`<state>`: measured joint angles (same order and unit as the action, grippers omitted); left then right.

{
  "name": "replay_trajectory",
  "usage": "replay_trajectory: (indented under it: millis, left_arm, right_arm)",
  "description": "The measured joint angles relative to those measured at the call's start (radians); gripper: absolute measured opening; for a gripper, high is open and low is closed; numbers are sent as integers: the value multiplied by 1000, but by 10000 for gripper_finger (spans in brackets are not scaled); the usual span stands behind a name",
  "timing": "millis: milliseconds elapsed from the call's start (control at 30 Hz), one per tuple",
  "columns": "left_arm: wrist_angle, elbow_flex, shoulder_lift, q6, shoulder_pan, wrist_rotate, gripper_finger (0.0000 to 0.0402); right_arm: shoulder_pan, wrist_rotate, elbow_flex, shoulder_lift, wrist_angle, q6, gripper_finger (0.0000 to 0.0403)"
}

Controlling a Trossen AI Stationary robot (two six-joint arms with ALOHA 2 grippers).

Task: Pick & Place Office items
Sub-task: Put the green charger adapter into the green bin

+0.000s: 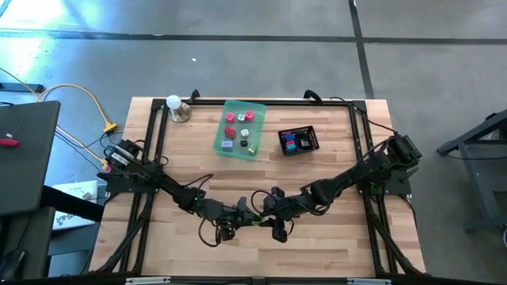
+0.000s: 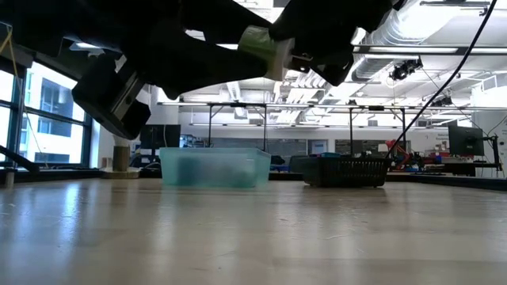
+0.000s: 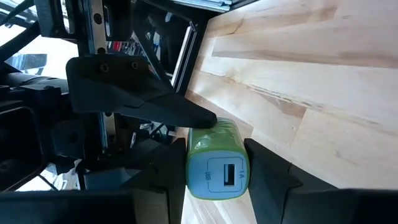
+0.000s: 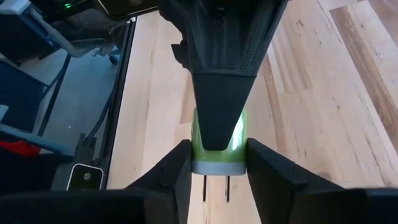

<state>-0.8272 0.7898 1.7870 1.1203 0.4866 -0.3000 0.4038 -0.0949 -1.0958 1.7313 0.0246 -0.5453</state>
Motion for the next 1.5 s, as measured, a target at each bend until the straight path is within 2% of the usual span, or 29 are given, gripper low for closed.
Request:
replay_trajectory:
  millis: [233,433,667,833,900,967,1067,1133,1233,1300,1433,1500]
  left_arm:
    - [-7,0,0,-19,6,0,129]
    - [-13,1,0,-41,23,-30,128]
    - [-49,3,-3,-132,24,-56,125]
    - [-60,3,-3,-161,40,-62,125]
    - [-86,3,-3,-190,49,-93,125]
    - [-139,2,-3,-271,59,-189,125]
    - [-237,2,-3,-371,82,-408,125]
    - [-266,2,-3,-351,98,-545,125]
    - [-292,2,-3,-311,105,-690,125]
    - [-338,2,-2,-419,103,-815,125]
    - [-421,3,-2,-716,78,-1154,127]
    - [-427,3,-2,-745,54,-1193,133]
  right_arm:
    - [0,0,0,0,0,-21,174]
    - [-1,-25,0,-9,21,73,214]
    - [24,-154,0,-93,93,76,224]
    - [57,-210,-1,-166,113,76,224]
    - [81,-275,2,-194,192,54,225]
    - [103,-350,2,-216,249,11,225]
    - [143,-448,1,-234,343,-63,225]
    - [171,-481,1,-235,380,-105,225]
    - [217,-504,1,-235,399,-142,225]
    - [243,-512,1,-235,399,-149,225]
    - [285,-558,1,-235,400,-159,225]
    - [303,-573,1,-235,400,-159,225]
